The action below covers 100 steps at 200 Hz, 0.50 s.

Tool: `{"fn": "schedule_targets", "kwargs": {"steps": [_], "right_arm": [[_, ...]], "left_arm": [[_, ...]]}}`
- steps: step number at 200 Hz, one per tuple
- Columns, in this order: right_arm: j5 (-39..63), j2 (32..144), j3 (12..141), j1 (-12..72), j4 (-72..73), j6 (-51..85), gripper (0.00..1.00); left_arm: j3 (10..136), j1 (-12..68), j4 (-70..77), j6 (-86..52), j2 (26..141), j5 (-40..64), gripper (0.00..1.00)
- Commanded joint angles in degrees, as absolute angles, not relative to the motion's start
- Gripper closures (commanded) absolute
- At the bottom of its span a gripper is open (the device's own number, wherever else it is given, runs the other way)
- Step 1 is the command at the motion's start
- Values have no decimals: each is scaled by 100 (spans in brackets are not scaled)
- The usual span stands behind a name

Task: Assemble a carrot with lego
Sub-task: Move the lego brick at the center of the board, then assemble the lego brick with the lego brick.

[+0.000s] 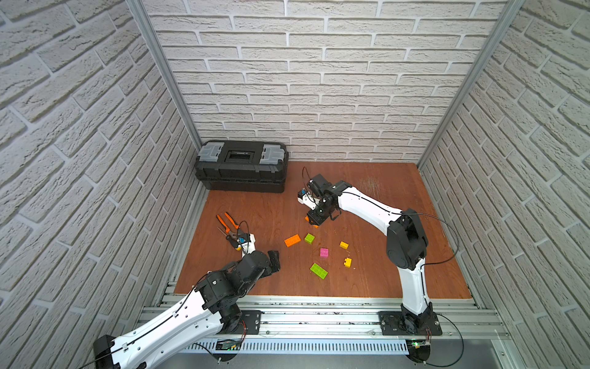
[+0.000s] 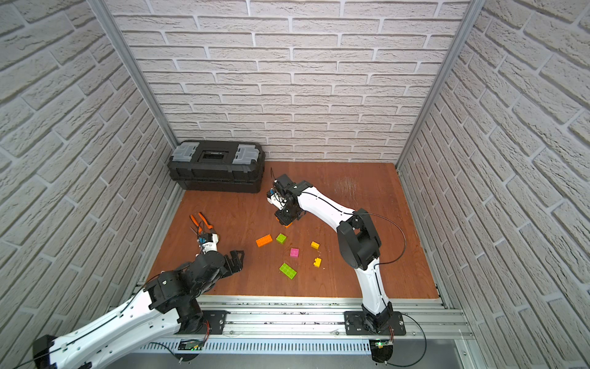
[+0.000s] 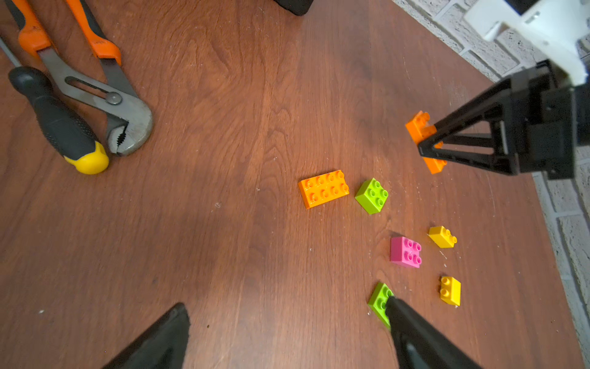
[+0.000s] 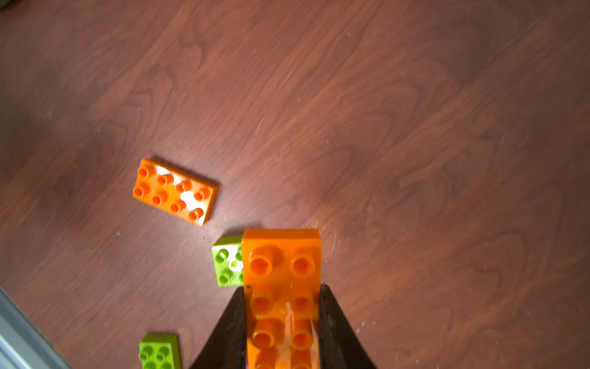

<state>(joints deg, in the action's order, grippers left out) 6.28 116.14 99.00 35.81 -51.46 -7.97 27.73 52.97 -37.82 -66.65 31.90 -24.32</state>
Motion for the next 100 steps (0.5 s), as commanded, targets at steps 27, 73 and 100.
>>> {"fn": "schedule_targets", "kwargs": {"steps": [27,73,100], "right_arm": [[987,9978,7770,3690,-4287,-1755,98],[713,9634,6675,3981,-3814,-2727,98],[460,9769,6682,4164,-3756,-3058,98]], "left_arm": [[3028,5317,-3948,-6568,3050,-2611,2],[3162,5314,-4084,-6480,2956,-2602,2],[3173,5320,-4156,-6479,2853,-2606,2]]}}
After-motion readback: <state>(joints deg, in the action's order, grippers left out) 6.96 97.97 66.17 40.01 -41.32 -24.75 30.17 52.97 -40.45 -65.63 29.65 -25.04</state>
